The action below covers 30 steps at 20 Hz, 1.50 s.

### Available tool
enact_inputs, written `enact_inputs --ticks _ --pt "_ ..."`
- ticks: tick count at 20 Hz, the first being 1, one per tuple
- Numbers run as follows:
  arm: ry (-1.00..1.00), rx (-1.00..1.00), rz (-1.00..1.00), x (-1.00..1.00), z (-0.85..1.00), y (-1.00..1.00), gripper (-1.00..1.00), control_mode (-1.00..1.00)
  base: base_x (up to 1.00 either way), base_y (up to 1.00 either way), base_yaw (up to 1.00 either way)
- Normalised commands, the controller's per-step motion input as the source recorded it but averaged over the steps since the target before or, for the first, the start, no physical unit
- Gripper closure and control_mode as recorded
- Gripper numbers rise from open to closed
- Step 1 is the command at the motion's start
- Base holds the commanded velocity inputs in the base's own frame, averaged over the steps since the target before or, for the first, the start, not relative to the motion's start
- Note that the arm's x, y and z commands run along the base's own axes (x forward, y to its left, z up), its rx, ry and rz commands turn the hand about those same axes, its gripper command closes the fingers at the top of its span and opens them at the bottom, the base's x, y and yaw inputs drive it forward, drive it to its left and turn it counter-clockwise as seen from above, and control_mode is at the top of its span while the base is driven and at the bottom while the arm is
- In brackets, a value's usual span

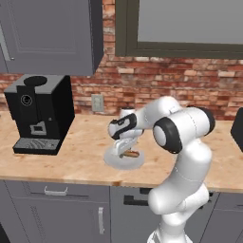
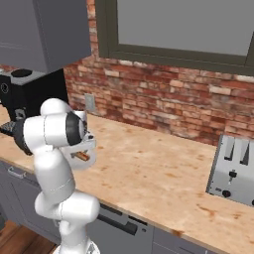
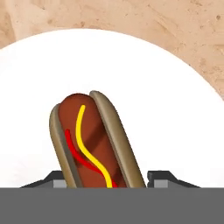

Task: Place the cold items (bell pepper and corn) from the fridge in one tupperware on the dining counter. Place the warm items (kebab skewer and hot dog) in the stove area in another tupperware.

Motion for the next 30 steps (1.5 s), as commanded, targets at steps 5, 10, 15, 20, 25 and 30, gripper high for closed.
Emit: enact_inputs --ticks 5,10,15,20,25,30 --pt "-0.65 -0.01 -0.19 -0.50 0.30 0.00 1.00 -1.00 0.00 0.00 0.00" --pt "-0.72 -0.04 -0.11 -0.70 0.62 0.00 1.00 -1.00 0.00 0.00 0.00" --pt "-0.28 0.00 -0.04 -0.54 0.82 -0.02 1.00 -1.00 0.00 0.00 0.00" --pt "0.00 0.00 0.00 -0.26 0.88 -0.04 1.00 -1.00 0.00 0.00 0.00" --pt "0.04 0.00 0.00 -0.38 0.59 -0.01 1.00 -1.00 0.00 0.00 0.00" --pt "0.25 0.00 0.00 -0.58 0.39 -0.16 1.00 -1.00 0.00 0.00 0.00"
